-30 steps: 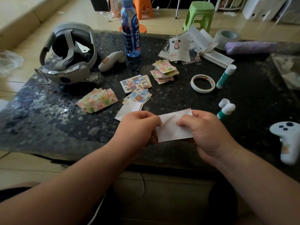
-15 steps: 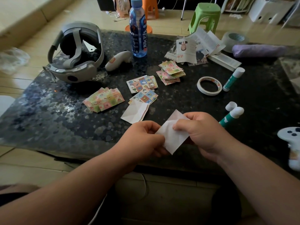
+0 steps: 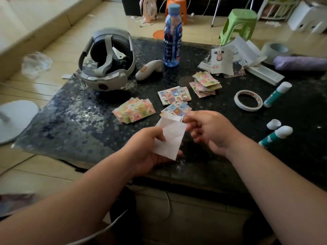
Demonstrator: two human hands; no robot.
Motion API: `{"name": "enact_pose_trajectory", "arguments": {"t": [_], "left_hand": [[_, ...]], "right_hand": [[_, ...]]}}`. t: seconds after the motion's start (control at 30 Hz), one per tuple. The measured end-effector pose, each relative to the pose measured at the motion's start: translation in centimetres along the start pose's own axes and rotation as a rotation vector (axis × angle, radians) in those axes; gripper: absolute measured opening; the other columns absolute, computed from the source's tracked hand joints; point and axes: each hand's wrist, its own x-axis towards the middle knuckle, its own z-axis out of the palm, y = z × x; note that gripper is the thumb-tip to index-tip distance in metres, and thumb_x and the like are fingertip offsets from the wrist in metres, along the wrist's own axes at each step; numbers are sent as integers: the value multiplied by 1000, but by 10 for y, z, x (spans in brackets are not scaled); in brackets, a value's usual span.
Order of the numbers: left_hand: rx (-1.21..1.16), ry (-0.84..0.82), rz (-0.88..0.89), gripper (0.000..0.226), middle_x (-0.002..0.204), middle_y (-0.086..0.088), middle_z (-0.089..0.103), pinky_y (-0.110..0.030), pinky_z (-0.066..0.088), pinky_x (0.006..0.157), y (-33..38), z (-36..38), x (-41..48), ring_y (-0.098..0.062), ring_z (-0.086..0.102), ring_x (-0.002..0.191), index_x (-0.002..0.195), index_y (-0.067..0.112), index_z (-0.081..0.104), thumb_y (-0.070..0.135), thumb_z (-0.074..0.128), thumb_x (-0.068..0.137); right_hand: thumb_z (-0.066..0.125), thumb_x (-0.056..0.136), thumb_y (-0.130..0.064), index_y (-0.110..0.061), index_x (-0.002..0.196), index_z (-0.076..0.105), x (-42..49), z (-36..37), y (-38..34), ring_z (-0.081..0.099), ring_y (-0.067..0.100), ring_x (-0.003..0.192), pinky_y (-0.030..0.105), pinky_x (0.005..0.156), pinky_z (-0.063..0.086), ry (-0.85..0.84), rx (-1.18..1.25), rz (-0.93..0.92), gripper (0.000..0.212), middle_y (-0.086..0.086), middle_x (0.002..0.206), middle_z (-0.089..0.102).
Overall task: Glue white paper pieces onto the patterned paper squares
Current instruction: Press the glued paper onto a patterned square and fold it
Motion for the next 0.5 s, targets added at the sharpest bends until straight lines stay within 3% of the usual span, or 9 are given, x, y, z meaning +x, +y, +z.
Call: {"name": "enact_pose_trajectory", "arguments": {"t": [0.1, 0.17, 0.23, 0.4, 0.5], "left_hand": [[-46, -61, 37, 59, 97, -27, 70, -42, 58, 69, 9, -13, -4, -41, 69, 79, 130, -5, 52, 3, 34, 74], [-109, -101, 53, 64, 99, -27, 70, -42, 58, 70, 12, -20, -5, -41, 68, 80, 130, -6, 51, 5, 33, 70], [-135, -103, 69, 65, 101, -27, 69, -42, 55, 68, 13, -26, -4, -38, 66, 77, 130, -6, 51, 6, 35, 69], [-76, 93, 100, 46, 107, -22, 68, -34, 46, 59, 12, -35, 9, -24, 58, 67, 129, -1, 50, 2, 46, 83], [-48, 227, 192, 39, 120, -18, 66, -32, 48, 57, 16, -40, 19, -22, 61, 64, 130, 7, 53, 5, 50, 90]], "right_hand": [[71, 93, -21, -7, 91, 72, 17, 6, 1, 47, 12, 54, 25, 48, 37, 167, -60, 26, 14, 5, 70, 64], [69, 91, -12, -10, 88, 73, 24, 12, 4, 48, 13, 53, 25, 46, 37, 224, -165, 4, 5, 5, 70, 67], [69, 88, -9, -13, 81, 75, 28, 19, 6, 50, 12, 53, 27, 48, 39, 261, -252, -19, 10, 3, 69, 70], [68, 85, -5, -12, 77, 76, 34, 30, 4, 57, 17, 59, 29, 51, 46, 276, -350, 19, 13, 10, 80, 75], [66, 86, -4, -7, 80, 76, 36, 33, 4, 56, 20, 58, 30, 52, 46, 274, -371, 67, 13, 14, 83, 76]]}}
